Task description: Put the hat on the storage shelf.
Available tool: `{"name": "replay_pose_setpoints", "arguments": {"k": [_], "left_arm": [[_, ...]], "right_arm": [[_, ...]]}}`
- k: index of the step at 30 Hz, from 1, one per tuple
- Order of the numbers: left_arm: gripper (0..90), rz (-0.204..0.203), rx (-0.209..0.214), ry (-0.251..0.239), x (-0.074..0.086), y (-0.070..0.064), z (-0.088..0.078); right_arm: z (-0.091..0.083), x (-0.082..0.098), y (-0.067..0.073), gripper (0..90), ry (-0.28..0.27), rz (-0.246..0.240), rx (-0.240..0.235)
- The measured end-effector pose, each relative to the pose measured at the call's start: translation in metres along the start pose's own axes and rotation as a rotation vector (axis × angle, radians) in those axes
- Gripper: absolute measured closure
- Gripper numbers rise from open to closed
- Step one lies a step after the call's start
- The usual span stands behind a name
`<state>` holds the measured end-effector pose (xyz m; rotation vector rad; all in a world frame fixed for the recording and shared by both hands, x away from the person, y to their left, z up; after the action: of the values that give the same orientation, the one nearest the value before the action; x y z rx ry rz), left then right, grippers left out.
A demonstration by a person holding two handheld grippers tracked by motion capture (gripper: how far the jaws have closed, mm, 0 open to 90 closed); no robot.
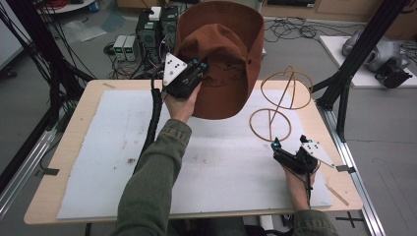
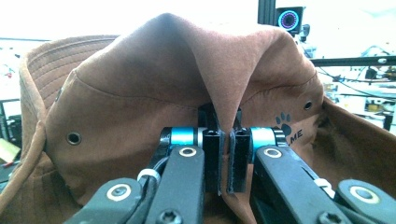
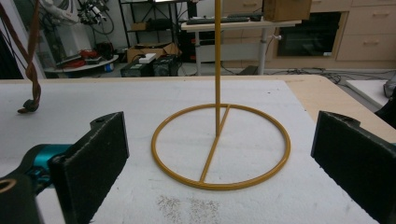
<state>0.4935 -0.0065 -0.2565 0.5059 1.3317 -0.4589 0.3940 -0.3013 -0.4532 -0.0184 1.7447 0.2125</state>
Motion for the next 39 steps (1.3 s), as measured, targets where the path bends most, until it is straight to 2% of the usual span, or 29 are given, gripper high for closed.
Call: {"name": "replay_pose_setpoints", "arguments": {"k": [3,6,8,10,11,12,14,16,18,19,21,24,29,32,36,39], "left_arm": [[87.4,-0.005,0.013,-0.011,-0.003,-0.005,0.005],[87.4,-0.009,0.045,-0.016,-0.008,-0.018,0.017],[87.4,-0.008,0.054,-0.016,-0.009,-0.022,0.021],[87.4,-0.006,0.083,-0.018,-0.011,-0.036,0.031],[87.4,-0.006,0.083,-0.018,-0.011,-0.036,0.031],[87.4,-0.011,0.108,-0.018,-0.011,-0.046,0.038],[87.4,-0.015,0.119,-0.019,-0.011,-0.05,0.041],[87.4,-0.049,0.152,-0.023,-0.01,-0.063,0.049],[87.4,-0.063,0.172,-0.017,-0.007,-0.072,0.056],[87.4,-0.061,0.188,-0.014,-0.005,-0.081,0.063],[87.4,-0.06,0.198,-0.009,-0.003,-0.085,0.066],[87.4,-0.062,0.229,-0.01,-0.001,-0.1,0.076],[87.4,-0.088,0.257,-0.024,-0.006,-0.11,0.087],[87.4,-0.098,0.286,-0.011,-0.013,-0.118,0.102],[87.4,-0.093,0.31,0.004,-0.014,-0.127,0.111],[87.4,-0.083,0.331,0.03,-0.008,-0.135,0.117]], "right_arm": [[0.0,0.0,0.001,3.1,0.003,-0.002,0.0],[0.0,0.0,0.001,3.1,0.002,-0.003,-0.002],[0.0,0.0,0.001,3.2,0.002,-0.002,-0.001],[0.0,0.0,0.001,3.2,0.001,-0.002,-0.003],[0.0,0.0,0.001,3.1,0.002,0.0,-0.003],[0.0,0.0,0.001,3.2,0.001,-0.004,-0.004],[0.0,0.0,0.001,3.2,0.0,-0.002,-0.005],[0.0,0.0,0.001,3.1,0.001,-0.003,-0.008],[0.0,0.001,0.002,3.2,0.005,0.004,-0.011],[0.0,0.001,0.002,3.2,0.006,0.002,-0.008],[-0.001,0.001,0.002,3.2,0.006,0.0,-0.008],[-0.001,0.001,0.0,3.2,-0.001,-0.005,-0.005],[-0.002,0.001,-0.001,3.2,0.005,-0.003,-0.002],[-0.004,0.001,-0.003,3.2,0.002,-0.016,0.002],[-0.006,0.002,-0.007,3.2,0.003,-0.016,0.011],[-0.008,0.002,-0.009,3.2,0.002,-0.001,0.013]]}}
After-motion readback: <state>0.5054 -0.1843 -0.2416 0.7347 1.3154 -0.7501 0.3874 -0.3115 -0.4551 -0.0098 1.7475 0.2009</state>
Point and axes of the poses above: each handheld gripper's, and its own axes: z roughly forward along the jaws, x roughly out of its underside, y roughly to its left, the point moved 9 cm from there along z, roughly forward along the jaws, and after that the axes turned 4 degrees about z, right-handed, at the moved point
